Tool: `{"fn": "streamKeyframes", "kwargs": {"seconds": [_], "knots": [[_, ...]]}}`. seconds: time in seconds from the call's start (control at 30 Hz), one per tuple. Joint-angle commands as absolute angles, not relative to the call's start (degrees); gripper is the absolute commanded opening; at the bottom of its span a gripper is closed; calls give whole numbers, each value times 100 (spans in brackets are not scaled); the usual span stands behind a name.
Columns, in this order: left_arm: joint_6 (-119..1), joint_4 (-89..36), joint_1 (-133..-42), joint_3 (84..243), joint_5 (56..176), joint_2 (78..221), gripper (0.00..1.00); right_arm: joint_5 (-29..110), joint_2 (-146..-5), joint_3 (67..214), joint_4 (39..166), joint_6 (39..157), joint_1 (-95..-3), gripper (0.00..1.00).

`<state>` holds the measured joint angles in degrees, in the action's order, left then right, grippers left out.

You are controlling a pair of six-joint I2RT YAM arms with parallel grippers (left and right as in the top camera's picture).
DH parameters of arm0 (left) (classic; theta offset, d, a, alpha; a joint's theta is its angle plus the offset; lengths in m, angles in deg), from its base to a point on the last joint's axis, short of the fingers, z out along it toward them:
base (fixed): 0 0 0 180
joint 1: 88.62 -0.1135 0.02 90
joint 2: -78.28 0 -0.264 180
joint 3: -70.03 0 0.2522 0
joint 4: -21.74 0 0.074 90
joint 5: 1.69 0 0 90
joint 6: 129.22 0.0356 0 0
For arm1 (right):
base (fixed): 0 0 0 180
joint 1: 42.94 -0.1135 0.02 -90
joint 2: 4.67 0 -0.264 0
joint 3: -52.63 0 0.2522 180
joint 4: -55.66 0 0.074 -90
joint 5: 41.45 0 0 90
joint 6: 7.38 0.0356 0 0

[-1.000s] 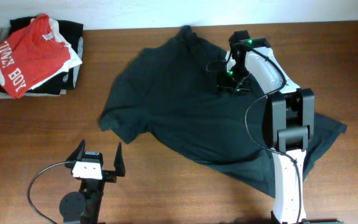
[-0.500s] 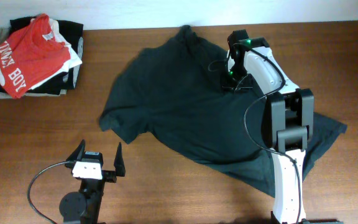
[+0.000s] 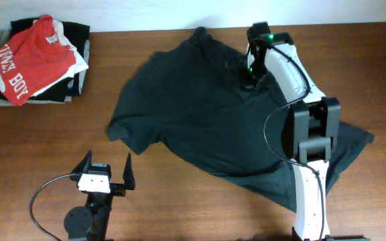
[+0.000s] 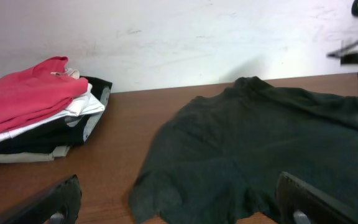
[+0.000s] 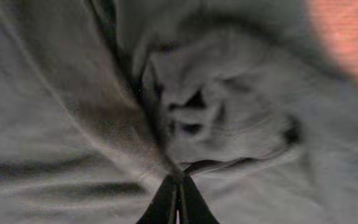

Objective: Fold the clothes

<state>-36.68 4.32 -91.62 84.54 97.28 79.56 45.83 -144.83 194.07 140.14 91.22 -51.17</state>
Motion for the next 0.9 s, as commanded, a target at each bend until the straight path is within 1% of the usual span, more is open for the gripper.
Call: {"fn": "streamKeyframes", "kwargs": {"seconds": [0.0, 0.07, 0.13, 0.17, 0.2, 0.23, 0.27, 0.33, 0.4, 0.5, 0.57, 0.67, 0.77, 0.8, 0.83, 0.87], "knots": [[-3698, 421, -9138, 8433, 9748, 7927, 99, 5610, -14452, 20848, 14036, 9105, -5023, 4], [-3698, 421, -9138, 8433, 9746, 7927, 99, 6198, -14452, 21731, 13583, 9013, -4747, 4], [-3700, 421, -9138, 8433, 9748, 7927, 99, 6382, -14452, 22190, 12892, 8692, -4398, 4], [-3698, 421, -9138, 8433, 9748, 7927, 99, 6482, -14452, 22236, 12670, 8689, -4280, 11], [-3698, 421, -9138, 8433, 9746, 7927, 99, 6648, -14452, 22238, 12381, 8689, -4127, 16], [-3698, 421, -9138, 8433, 9748, 7927, 99, 7013, -14461, 22229, 12136, 8692, -3908, 51], [-3698, 421, -9138, 8433, 9748, 7927, 99, 7046, -14461, 22231, 12147, 8692, -3746, 85], [-3698, 421, -9138, 8433, 9748, 7927, 99, 7044, -14454, 22231, 12538, 8694, -3600, 99], [-3698, 421, -9138, 8433, 9748, 7927, 99, 6954, -14450, 22236, 13303, 8718, -3589, 99], [-3698, 421, -9138, 8433, 9746, 7927, 99, 6128, -14391, 22249, 14084, 8713, -3779, 99], [-3698, 421, -9138, 8433, 9748, 7927, 99, 5903, -14201, 22249, 14849, 9131, -3919, 99], [-3698, 421, -9138, 8433, 9748, 7927, 99, 5923, -13667, 22249, 15653, 9824, -3995, 99], [-3698, 421, -9138, 8433, 9748, 7927, 99, 5905, -12974, 22246, 16291, 10300, -3998, 99], [-3698, 421, -9138, 8433, 9748, 7927, 99, 5870, -12734, 22236, 16678, 10447, -4000, 99], [-3698, 421, -9138, 8433, 9748, 7927, 99, 5588, -12533, 22067, 16676, 10204, -4000, 99], [-3698, 421, -9138, 8433, 9748, 7927, 99, 5562, -12336, 21888, 16676, 10217, -4030, 99]]}}
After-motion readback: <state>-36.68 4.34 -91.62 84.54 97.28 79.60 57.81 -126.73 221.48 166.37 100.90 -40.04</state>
